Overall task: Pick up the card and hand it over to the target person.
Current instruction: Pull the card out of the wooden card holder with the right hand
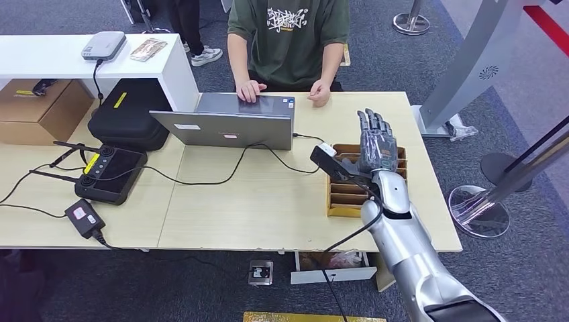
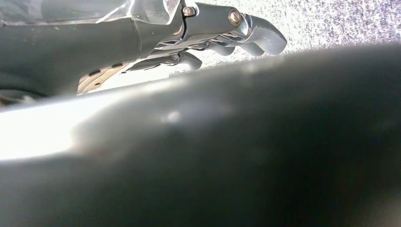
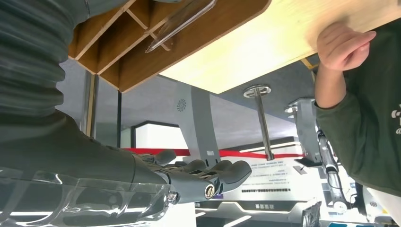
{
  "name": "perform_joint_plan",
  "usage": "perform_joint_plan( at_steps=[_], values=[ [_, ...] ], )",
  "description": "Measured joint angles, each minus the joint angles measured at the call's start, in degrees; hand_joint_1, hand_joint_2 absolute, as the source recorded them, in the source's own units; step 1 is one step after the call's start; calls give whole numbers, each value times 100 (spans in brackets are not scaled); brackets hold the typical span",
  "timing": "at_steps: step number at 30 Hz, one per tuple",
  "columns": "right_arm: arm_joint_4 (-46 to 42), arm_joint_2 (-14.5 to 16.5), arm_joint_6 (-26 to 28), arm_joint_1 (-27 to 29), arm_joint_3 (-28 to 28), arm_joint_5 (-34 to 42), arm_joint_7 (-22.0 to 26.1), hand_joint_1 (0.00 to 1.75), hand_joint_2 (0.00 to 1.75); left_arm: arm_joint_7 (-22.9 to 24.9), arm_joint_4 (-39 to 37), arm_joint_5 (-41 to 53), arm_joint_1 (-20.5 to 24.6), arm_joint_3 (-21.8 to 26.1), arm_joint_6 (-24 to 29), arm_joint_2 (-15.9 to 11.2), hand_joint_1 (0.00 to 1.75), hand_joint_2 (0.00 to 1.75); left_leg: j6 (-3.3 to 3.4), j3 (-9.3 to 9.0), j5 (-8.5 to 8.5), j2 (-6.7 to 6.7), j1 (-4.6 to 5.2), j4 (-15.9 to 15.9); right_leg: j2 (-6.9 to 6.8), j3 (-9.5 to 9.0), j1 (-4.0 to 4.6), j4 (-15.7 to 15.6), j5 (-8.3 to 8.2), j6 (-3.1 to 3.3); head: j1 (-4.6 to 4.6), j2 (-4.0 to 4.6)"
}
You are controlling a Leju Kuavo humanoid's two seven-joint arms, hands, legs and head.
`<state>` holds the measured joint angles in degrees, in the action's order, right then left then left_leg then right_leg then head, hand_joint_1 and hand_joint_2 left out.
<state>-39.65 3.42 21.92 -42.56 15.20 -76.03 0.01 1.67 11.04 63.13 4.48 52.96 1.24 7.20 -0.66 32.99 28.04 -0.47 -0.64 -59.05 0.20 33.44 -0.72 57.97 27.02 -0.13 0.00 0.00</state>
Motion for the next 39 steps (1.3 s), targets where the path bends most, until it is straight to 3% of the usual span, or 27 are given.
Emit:
perform_joint_plan(
  at_steps=[17, 26, 39],
  values=[
    [111, -160, -125, -5, 35, -21, -5, 4, 175, 22, -14, 23, -3, 21, 21, -4, 0, 0, 2, -2, -1, -6, 0, 1, -4, -2, 0, -2, 0, -1, 0, 0],
    [99, -213, -114, -33, 65, 46, -3, 60, 175, -10, -18, 55, -13, 25, 9, -22, 0, 0, 1, 0, -2, -7, 0, 0, -5, -1, 0, -2, -1, 0, 0, 0],
    [248, -223, -118, -90, 86, 68, -41, 65, 175, -16, -14, 95, 4, 4, 8, -10, 0, 0, 1, 2, -2, -10, 0, -1, -8, 0, 0, -1, 0, -1, 0, 0]
  ],
)
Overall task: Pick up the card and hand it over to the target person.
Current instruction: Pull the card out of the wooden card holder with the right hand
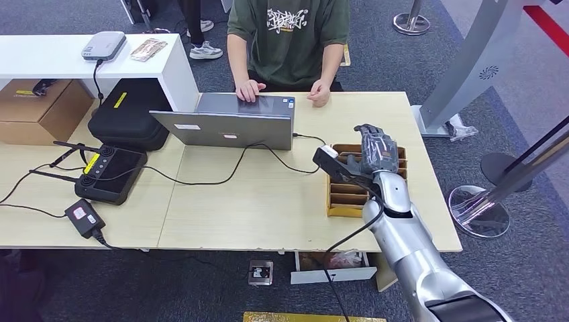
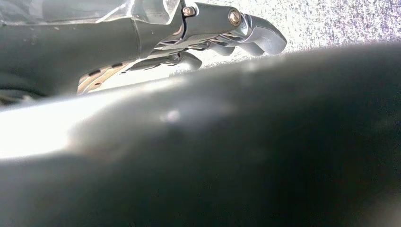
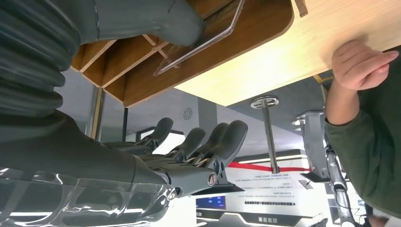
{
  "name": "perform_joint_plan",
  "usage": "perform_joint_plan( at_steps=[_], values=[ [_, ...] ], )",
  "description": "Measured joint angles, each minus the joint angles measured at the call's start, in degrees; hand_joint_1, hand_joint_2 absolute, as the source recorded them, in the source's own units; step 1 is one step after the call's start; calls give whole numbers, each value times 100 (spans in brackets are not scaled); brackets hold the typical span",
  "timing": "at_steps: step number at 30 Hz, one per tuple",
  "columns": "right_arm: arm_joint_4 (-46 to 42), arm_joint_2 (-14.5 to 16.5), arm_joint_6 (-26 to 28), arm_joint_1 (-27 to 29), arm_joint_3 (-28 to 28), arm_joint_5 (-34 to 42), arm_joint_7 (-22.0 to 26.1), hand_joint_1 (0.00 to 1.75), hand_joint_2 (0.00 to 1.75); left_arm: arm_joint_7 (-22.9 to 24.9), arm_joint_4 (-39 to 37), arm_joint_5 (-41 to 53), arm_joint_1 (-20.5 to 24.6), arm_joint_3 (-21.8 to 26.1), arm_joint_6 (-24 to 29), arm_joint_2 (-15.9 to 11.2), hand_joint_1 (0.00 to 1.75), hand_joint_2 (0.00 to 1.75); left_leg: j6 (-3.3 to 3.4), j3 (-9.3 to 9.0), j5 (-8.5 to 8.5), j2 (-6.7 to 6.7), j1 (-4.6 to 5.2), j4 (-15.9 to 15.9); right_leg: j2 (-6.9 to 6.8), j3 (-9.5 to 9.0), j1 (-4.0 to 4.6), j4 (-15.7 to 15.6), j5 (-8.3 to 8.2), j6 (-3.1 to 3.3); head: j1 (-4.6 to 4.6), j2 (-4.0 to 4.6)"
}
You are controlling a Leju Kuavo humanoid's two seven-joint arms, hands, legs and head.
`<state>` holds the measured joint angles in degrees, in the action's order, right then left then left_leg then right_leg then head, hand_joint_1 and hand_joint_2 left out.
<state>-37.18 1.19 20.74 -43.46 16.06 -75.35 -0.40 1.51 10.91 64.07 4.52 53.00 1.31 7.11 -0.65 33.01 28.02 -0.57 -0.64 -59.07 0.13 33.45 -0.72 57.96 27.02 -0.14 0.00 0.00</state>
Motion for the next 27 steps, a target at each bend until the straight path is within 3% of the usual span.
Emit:
perform_joint_plan(
  at_steps=[3, 7, 12, 14, 18, 19, 27],
  values=[
    [46, -8, -18, 30, 13, -1, -7, 69, 175, -9, -1, 14, -1, -12, -4, -4, 0, 0, 0, 0, 0, 0, 0, -1, 0, 0, 0, 0, 1, 0, 0, 0],
    [110, 0, -7, 96, 29, -10, -36, 91, 175, -20, -1, 28, -8, -19, 2, 2, 0, 0, 0, -1, 1, -2, -1, 0, -1, -2, 1, -1, 1, 0, 0, 0],
    [200, 13, -35, 125, 40, -12, -52, 79, 175, -40, -1, 26, -15, -13, 4, 5, 0, 0, 0, -4, 1, -2, -1, 2, -2, -5, 1, -3, 1, 1, 0, 0],
    [243, 12, -40, 140, 45, -15, -56, 95, 175, -55, 1, 27, -16, -13, 12, 16, 0, 0, 0, -8, 0, -1, -2, 5, -2, -9, 2, -8, -1, 1, 0, 0],
    [325, 30, 27, 143, 51, -26, -34, 164, 175, -45, -1, 29, -9, -2, 58, 49, 0, 0, 0, -5, 1, -2, -1, 2, -2, -5, 1, -4, 1, 0, 0, 0],
    [315, 33, 35, 147, 55, -29, -24, 171, 175, -41, -1, 33, -8, -1, 67, 53, 0, 0, 1, -10, -1, 0, -1, 7, -2, -11, 2, -9, -1, 0, 0, 0],
    [-111, -98, 96, 249, 66, 36, 167, 175, 175, -142, -2, 39, -12, 27, 59, 23, 0, 0, 0, -2, 1, -5, -1, 0, -5, -4, 1, -2, 2, 0, 0, 0]
  ],
)
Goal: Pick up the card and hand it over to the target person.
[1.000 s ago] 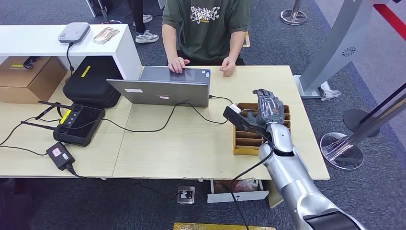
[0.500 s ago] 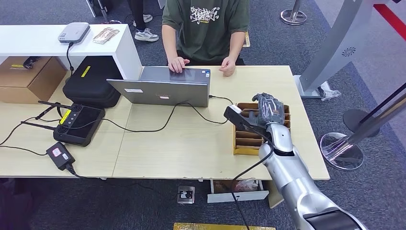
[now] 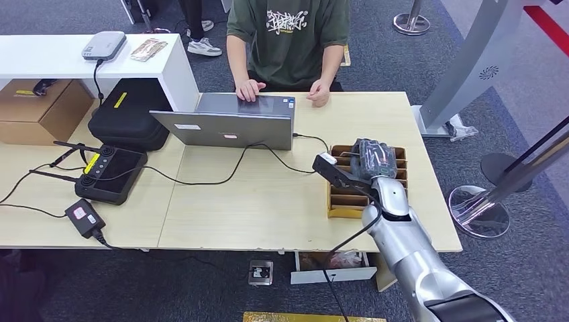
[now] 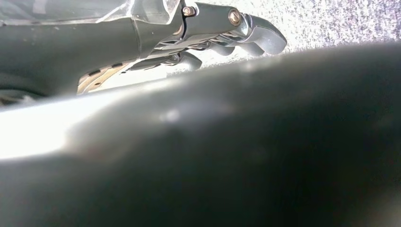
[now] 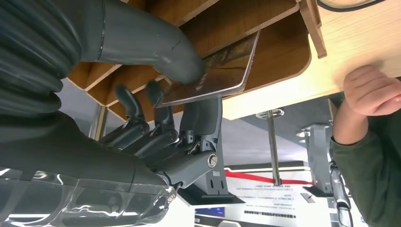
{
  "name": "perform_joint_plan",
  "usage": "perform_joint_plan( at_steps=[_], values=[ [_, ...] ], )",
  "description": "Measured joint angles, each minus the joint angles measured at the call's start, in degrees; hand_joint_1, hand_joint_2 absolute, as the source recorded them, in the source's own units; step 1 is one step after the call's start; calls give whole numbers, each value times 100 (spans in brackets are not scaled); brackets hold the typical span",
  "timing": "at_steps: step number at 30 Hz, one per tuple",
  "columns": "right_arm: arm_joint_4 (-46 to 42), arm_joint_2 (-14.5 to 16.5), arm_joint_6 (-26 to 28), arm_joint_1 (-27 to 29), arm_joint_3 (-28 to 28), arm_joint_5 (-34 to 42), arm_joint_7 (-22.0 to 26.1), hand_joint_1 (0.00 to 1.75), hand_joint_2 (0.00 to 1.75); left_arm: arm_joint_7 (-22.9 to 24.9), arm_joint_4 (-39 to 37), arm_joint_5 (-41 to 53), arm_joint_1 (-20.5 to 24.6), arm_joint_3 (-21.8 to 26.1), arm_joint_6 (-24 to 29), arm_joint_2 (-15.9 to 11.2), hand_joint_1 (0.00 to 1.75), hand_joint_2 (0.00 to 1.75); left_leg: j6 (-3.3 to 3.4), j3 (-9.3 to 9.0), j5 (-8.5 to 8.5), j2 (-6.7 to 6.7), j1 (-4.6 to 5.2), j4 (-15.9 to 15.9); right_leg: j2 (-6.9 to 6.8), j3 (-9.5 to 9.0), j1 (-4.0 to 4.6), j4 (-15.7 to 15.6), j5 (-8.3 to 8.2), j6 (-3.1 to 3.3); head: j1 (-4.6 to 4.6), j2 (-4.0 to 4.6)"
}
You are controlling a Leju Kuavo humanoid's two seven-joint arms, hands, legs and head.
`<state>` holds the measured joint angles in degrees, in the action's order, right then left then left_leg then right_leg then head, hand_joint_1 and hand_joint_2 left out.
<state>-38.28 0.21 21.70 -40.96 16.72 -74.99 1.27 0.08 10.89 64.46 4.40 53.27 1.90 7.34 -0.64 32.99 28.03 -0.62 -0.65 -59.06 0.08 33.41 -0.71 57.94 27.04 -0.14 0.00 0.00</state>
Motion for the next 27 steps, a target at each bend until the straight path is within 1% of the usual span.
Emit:
perform_joint_plan(
  at_steps=[3, 7, 10, 16, 19, 27],
  values=[
    [-687, -90, 126, 168, 76, 57, 136, 175, 175, -15, -4, -1, -4, 26, 4, -1, 0, 0, 1, -2, 0, 1, 0, 2, 0, -2, 0, -3, -1, 0, 0, 0],
    [-2100, -298, 155, 458, 233, 169, 217, 175, 175, -40, -6, 26, -24, 41, 7, 17, 0, 0, 1, 6, 1, 1, 2, -3, 0, 6, -2, 3, 2, 0, 0, 0],
    [-2614, -379, 59, 460, 338, 181, 197, 175, 175, -26, -6, 32, -25, 66, 38, 45, 0, 0, 1, 7, 2, 4, 3, -5, 4, 10, -3, 6, 1, 0, 0, 0],
    [-3464, -493, 75, 538, 488, 215, 185, 175, 175, -9, -11, -24, -19, 161, 61, 43, 0, 0, 1, 6, 1, 7, 2, -3, 7, 9, -2, 4, 0, 0, 0, 0],
    [-3633, -531, 44, 607, 533, 255, 174, 175, 175, 3, -6, -32, -20, 190, 50, 15, 0, 0, 1, 0, 1, 6, 0, 1, 5, 2, 0, -2, 0, 0, 0, 0],
    [-3325, -424, 76, 558, 660, 346, 209, 175, 175, 38, -1, -28, -6, 231, 85, 12, 0, 0, 0, -4, 1, 12, 0, 3, 12, -1, 0, -3, -3, 1, 0, 0]
  ],
)
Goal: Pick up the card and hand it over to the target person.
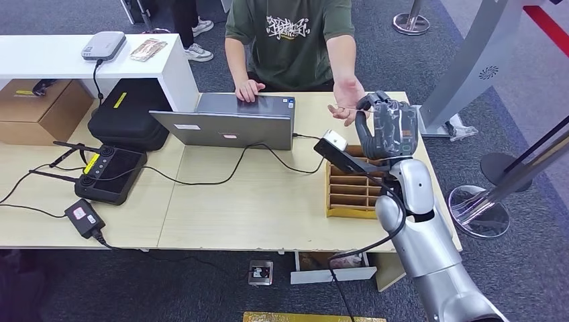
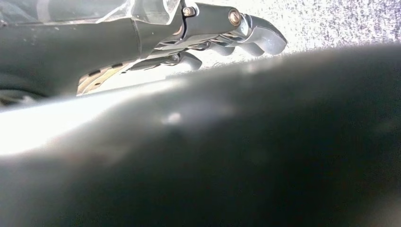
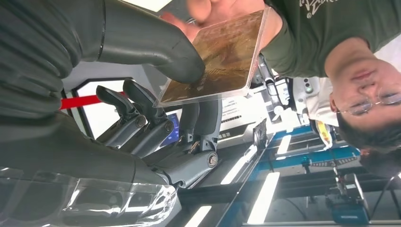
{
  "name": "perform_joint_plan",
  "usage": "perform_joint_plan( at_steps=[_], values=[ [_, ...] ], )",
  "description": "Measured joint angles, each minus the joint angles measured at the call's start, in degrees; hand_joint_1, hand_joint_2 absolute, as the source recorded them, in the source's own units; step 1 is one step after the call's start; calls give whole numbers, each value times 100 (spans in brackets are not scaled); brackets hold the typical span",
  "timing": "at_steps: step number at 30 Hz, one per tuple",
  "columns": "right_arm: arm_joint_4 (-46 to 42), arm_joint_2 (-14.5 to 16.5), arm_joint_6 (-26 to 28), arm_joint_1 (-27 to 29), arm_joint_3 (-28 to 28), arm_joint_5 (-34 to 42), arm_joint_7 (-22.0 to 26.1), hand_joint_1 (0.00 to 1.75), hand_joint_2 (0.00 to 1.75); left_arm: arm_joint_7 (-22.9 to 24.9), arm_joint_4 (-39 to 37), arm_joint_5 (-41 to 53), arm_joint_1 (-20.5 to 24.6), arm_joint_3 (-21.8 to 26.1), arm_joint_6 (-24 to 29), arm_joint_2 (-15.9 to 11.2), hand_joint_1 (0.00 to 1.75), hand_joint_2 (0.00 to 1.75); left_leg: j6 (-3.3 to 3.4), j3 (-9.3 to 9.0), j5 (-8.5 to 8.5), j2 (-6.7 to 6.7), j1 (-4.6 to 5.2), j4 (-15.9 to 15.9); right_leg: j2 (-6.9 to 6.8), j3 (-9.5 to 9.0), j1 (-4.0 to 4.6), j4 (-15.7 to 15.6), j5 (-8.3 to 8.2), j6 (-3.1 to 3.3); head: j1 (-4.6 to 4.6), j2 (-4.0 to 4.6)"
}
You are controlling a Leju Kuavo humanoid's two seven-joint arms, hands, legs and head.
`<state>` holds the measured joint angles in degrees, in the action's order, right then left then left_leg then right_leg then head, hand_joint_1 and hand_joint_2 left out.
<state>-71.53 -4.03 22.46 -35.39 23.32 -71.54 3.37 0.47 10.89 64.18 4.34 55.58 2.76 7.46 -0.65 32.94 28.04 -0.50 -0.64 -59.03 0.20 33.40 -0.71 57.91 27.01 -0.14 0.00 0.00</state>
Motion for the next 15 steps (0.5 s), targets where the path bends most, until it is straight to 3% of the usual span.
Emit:
perform_joint_plan(
  at_steps=[6, 10, 15],
  values=[
    [43, 35, 18, 22, -11, 27, -28, 175, 175, 15, 3, 10, 1, 9, 53, 24, 0, 0, 0, 0, 0, 0, -1, 0, -2, -1, 1, -1, 0, 0, 0, 0],
    [91, 71, 58, 58, -20, 103, -8, 0, 175, 6, 0, 9, -5, 23, 73, 32, 0, 0, 0, 3, 1, -2, 0, -2, -2, 1, 0, 2, 2, 0, 0, 0],
    [81, 99, 70, 138, 6, 114, -7, 0, 175, 28, -2, 6, -10, 38, 74, 25, 0, 0, -1, 3, 1, -2, 0, -3, -2, 2, 0, 4, 2, -1, 0, 0]
  ],
)
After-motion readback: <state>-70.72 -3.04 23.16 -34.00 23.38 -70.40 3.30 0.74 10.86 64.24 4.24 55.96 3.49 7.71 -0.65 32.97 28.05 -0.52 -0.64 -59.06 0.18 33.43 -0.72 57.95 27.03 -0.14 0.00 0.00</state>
